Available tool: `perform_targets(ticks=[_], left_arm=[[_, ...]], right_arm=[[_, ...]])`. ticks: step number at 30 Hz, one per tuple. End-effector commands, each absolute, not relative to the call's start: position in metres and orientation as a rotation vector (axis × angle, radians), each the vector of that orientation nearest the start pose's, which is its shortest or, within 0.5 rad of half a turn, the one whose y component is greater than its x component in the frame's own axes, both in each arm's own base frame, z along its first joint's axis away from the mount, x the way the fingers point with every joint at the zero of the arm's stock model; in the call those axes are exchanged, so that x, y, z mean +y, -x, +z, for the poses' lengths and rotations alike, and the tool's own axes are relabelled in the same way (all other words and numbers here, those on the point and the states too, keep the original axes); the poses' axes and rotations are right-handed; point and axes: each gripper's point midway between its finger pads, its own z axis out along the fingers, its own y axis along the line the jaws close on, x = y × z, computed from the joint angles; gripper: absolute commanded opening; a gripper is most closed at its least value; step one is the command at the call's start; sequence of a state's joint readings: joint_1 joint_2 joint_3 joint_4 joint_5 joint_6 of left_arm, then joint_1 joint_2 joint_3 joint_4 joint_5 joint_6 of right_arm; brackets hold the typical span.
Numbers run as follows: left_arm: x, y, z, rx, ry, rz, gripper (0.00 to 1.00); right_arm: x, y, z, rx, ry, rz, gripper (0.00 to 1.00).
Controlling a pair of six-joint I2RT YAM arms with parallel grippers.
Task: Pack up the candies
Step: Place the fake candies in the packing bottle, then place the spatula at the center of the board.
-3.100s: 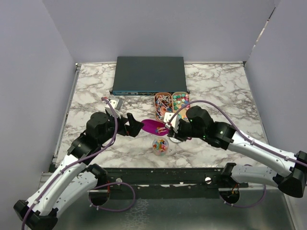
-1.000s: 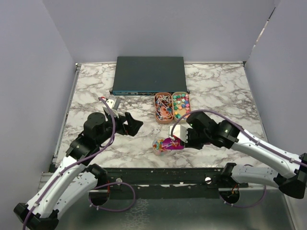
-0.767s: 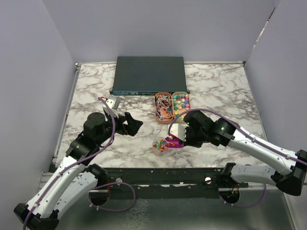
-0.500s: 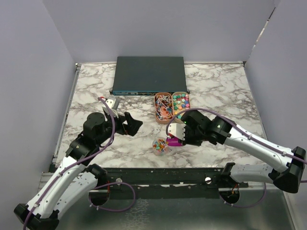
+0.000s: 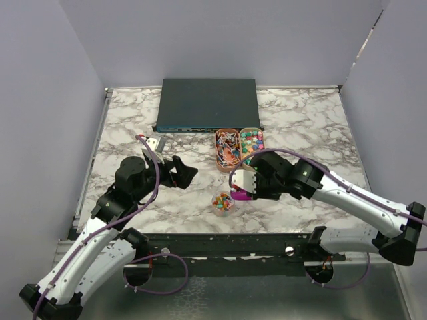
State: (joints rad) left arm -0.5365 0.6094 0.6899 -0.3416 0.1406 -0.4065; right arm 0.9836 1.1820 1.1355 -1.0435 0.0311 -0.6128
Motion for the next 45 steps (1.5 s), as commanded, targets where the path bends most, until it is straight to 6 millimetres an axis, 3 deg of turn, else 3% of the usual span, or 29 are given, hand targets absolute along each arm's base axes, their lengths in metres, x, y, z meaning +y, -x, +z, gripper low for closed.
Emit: perform_targets(ticks=[1, 7, 12, 20, 28, 35, 45], left_arm=[[-0.171, -0.21, 0.246, 1.883, -0.229, -0.773, 0.99], [-0.171, -0.21, 0.246, 1.88, -0.229, -0.776, 0.99], [-0.171, -0.21, 0.246, 1.883, -0.23, -0.777, 0.99], [-0.171, -0.21, 0.245, 1.886, -0.228, -0.776, 0.99], [-0.17, -0.21, 0.245, 1.885, -0.224, -0.772, 0.99], [-0.169, -0.21, 0.247, 1.877, -0.217, -0.769, 0.99], [-0.169, -0.211, 0.246, 1.88, -0.218, -0.768, 0.99]], right_arm=[[0.189, -0.175, 0.186, 1.855, 1.855, -0.011, 0.01], [0.189, -0.21, 0.212, 1.849, 1.521, -0.155, 0.01], [0.18, -0.238, 0.232, 1.918, 1.103, -0.249, 0.01], [0.157, -0.264, 0.242, 2.081, 0.478, -0.183, 0.01], [0.131, -0.29, 0.219, 2.161, 0.153, -0.046, 0.01], [0.1, -0.311, 0.168, 2.228, -0.092, 0.013, 0.01], [0.081, -0.339, 0.121, 2.242, -0.233, 0.004, 0.01]])
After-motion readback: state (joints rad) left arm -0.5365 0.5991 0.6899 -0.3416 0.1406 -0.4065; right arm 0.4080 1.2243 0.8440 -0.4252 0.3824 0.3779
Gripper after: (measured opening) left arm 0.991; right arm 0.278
